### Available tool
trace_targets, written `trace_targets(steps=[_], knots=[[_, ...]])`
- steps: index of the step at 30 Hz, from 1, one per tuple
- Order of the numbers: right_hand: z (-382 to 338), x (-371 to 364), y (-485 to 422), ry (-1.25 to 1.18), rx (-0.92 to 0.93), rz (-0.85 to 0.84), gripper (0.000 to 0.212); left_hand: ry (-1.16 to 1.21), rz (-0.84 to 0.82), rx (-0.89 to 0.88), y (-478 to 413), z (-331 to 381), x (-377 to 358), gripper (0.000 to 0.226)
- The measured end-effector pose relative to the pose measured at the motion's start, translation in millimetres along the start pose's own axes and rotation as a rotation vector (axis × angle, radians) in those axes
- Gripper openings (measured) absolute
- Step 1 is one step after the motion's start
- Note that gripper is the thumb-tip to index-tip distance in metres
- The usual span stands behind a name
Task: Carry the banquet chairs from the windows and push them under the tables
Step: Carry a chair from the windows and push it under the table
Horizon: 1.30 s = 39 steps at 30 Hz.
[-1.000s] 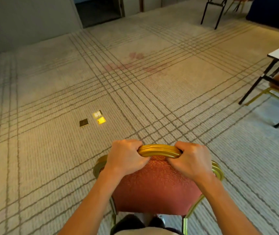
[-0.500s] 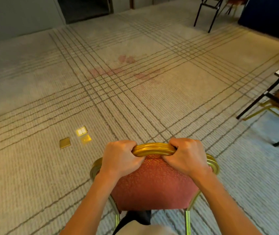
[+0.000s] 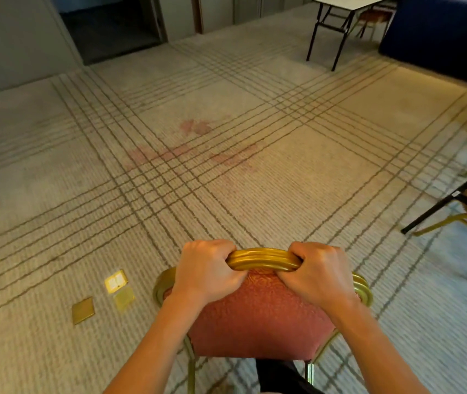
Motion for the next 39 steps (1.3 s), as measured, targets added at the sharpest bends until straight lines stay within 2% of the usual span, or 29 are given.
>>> trace_targets(steps=[7, 18, 26, 31, 39], knots=[[63.7, -61.0, -149.7, -0.070, 0.020, -0.007, 0.030, -0.065, -0.025, 0.025, -143.0, -60.4, -58.5, 0.038], [130.8, -120.1, -368.0, -0.154, 0.098, -0.010, 0.030, -0.140, -0.011, 0.063, -346.5, -140.5, -111.6, 0.040], [170.0, -205.5, -532.4, -0.032, 0.056, -0.023, 0.037, -0.048, -0.001, 0.056, -497.1, -245.9, -176.1, 0.043], [183.7, -225.6, -631.6, 0.076, 0.005, -0.003, 0.040, -0.048, -0.011, 0.029, -602.0, -298.2, -194.1, 0.043], [227.4, -256.8, -779.6, 0.019, -0.002, 0.064, 0.039, -0.030, -0.003, -0.032, -754.1, -353.1, -230.4, 0.038]])
Point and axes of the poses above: each hand's wrist, its own y-axis away from the middle knuckle, its own x-axis out of the back of the hand, z = x × y, the point moved 6 cm from there along -y, towards the middle knuckle, and after that the axes turned 2 degrees about z, right-handed, at the moved point
